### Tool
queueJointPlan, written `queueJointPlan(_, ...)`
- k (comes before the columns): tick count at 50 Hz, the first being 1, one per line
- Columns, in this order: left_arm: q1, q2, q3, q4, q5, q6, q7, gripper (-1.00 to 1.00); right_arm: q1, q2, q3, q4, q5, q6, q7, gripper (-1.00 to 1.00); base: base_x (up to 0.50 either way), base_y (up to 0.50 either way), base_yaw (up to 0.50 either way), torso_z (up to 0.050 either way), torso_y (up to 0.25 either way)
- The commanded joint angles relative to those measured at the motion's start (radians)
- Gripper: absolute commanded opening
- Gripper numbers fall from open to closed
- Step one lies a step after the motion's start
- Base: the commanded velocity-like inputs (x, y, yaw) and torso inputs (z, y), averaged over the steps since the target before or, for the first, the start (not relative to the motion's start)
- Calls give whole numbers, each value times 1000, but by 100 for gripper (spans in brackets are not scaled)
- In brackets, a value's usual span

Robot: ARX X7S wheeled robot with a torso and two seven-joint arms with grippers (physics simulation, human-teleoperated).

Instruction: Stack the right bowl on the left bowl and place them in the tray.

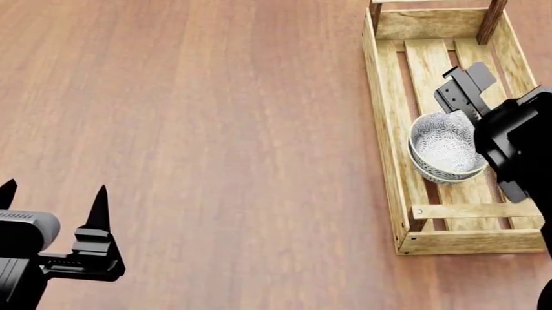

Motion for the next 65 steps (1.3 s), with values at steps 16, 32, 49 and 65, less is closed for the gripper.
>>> queueJointPlan(16, -2, 12, 1, -3, 7, 14, 14, 100, 208, 74, -224, -881, -425, -889, -209, 100, 0, 0, 0, 0, 0)
queueJointPlan(32, 5, 8, 3, 17, 7, 26, 7, 100, 173, 283, -271, -1400, -1699, -1271, 743, 100, 0, 0, 0, 0, 0)
queueJointPlan(49, 31, 2, 8, 45, 14, 53, 1, 100, -31, 354, -207, -1513, -2319, -1159, 1167, 100, 0, 0, 0, 0, 0)
queueJointPlan(65, 39, 5, 24, 22, 26, 77, 6, 100, -133, 405, -98, -1544, -2388, -1078, 1152, 100, 0, 0, 0, 0, 0)
